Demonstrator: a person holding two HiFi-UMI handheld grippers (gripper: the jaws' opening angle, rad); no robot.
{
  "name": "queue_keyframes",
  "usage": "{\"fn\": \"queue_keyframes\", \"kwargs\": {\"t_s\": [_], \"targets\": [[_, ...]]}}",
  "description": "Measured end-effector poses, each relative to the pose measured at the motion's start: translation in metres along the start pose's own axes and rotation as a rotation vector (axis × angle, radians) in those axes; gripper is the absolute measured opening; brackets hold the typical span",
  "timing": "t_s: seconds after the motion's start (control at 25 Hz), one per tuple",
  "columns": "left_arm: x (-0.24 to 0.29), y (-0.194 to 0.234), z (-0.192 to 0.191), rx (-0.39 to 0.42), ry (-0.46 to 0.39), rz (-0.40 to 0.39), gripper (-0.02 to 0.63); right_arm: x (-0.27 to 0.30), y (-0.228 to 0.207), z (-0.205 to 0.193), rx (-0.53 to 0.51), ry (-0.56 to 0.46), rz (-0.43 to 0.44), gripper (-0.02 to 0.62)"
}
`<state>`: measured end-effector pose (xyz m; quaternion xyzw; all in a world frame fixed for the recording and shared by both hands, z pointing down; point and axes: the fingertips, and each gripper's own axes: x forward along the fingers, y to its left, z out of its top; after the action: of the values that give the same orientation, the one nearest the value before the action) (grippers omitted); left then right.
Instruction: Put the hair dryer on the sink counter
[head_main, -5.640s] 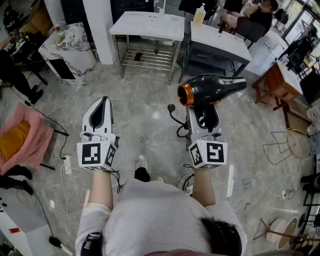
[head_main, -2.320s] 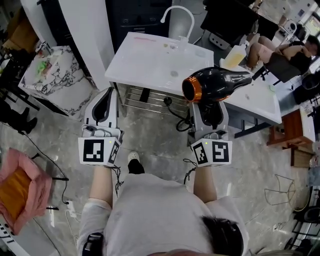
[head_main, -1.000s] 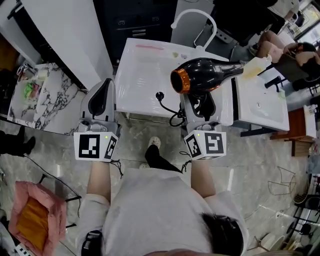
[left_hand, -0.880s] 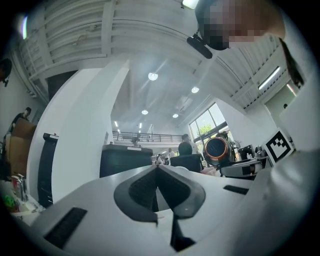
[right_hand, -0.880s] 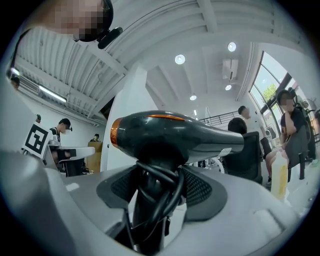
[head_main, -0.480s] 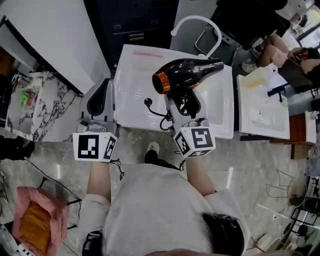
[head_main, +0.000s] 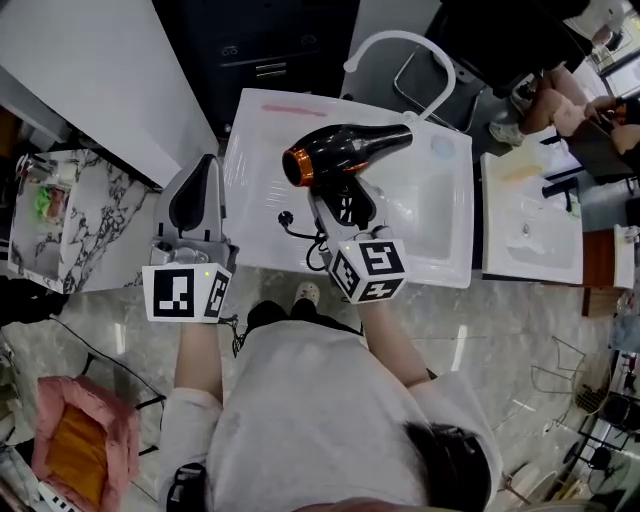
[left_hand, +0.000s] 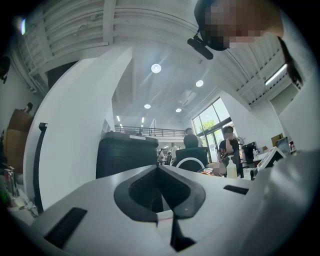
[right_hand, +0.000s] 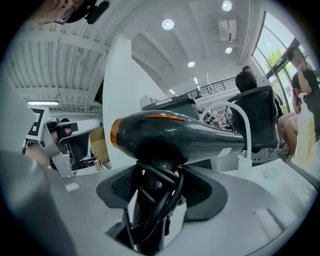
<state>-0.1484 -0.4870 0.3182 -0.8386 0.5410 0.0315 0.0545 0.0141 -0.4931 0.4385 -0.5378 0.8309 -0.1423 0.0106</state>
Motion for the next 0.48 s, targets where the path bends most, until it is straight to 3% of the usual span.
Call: {"fn": "queue_keyframes", "kwargs": {"t_s": [0.48], "targets": [[0.023,0.043,-0.022,-0.019,0.055,-0.132,0.006,0.074,0.008,-0.085,0.210,0.217,-0.139,0.278]]}}
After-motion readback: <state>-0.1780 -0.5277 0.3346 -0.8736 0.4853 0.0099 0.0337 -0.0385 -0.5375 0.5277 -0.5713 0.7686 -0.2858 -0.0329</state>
